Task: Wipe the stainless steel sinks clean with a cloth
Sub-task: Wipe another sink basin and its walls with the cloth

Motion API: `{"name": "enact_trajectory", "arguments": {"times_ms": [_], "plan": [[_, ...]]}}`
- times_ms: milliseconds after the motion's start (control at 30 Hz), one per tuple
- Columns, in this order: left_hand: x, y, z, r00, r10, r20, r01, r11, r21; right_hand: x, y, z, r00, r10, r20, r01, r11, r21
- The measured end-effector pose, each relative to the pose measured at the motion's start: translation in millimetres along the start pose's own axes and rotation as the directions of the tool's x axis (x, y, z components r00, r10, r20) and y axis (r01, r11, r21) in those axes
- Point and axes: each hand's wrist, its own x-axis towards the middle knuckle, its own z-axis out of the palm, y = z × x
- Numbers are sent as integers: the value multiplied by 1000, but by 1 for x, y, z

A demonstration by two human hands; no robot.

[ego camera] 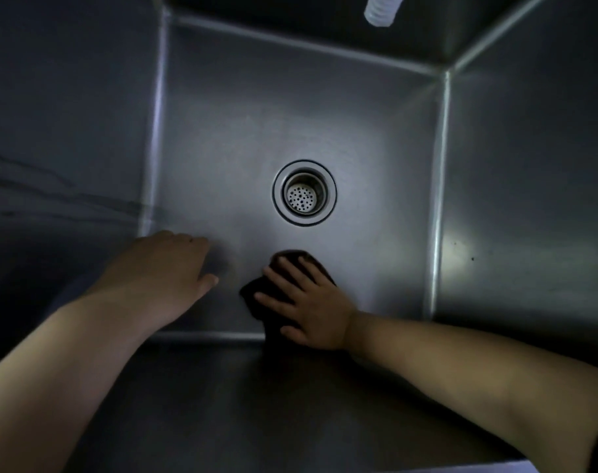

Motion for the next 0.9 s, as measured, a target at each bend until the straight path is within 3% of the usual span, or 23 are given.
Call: {"name": "enact_trajectory", "arguments": {"times_ms": [167,267,367,467,567,667,900], "plan": [[-2,8,0,999,48,-12,-49,998,-36,-44,41,-10,997,-78,20,78,997,-23],[-3,12,-1,991,108,-76,-115,989,-96,-57,78,-21,978,210,-19,-211,976,-60],[-4,17,0,975,156,-160,-177,975,-131,-39,117,-39,792,609,-50,-610,793,-6],[-1,20,3,968,186,-171,-203,975,-87,-11,176,-60,628,774,-77,-777,629,-12],[1,15,11,958,206,-201,-221,974,-53,12,236,-76,553,829,-89,-833,553,-23],[7,9,16,944,229,-238,-241,970,-24,20,259,-74,538,840,-75,-843,538,-16],[13,1,20,945,221,-241,-231,973,-14,-23,180,-57,553,830,-64,-832,555,8]]}}
